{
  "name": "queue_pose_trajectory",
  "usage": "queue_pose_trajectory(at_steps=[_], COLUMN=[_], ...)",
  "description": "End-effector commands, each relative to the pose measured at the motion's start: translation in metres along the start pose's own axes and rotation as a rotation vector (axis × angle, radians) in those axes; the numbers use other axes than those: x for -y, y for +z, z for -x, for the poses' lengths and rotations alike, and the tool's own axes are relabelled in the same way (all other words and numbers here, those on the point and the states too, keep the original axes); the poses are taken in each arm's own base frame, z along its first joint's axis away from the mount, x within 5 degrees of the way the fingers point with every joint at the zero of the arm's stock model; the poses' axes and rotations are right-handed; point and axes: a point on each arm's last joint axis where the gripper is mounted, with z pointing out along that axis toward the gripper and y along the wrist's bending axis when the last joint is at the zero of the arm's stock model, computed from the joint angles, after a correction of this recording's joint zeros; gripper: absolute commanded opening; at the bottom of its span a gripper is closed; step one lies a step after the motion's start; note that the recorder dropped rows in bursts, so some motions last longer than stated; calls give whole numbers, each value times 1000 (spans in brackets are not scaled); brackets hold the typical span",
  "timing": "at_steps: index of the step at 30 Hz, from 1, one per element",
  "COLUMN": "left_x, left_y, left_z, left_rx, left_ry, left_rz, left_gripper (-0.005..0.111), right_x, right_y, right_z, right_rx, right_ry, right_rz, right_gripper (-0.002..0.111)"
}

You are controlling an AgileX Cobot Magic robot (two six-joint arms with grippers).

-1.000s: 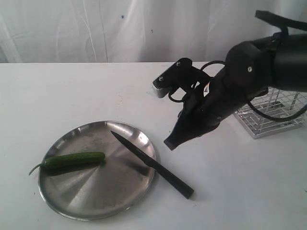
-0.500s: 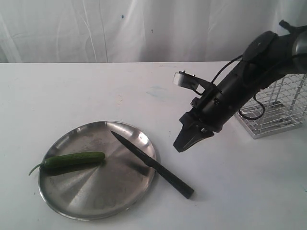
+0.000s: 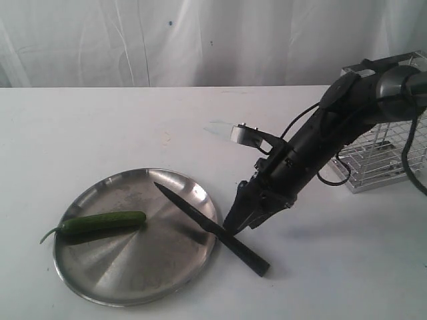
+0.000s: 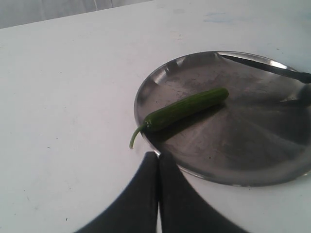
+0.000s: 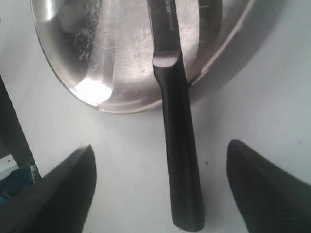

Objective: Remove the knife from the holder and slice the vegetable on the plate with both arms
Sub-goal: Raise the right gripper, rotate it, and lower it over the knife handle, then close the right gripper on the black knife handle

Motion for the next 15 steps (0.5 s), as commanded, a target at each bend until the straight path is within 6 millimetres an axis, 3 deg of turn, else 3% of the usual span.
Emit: queue_pose_trajectory(at_steps=[1,15], left_x=[0,0], left_y=[0,0], left_z=[-1,-1], left_rx=[2,2], left_ry=[-10,-10], left_rz=[0,0], left_gripper=[0,0], right_x=[-7,-13], right_y=[8,27], right_z=[7,19], right_rx=[-2,-22], right_ry=[-118,-238], right_rz=[-32,-182], right_gripper=[71,71])
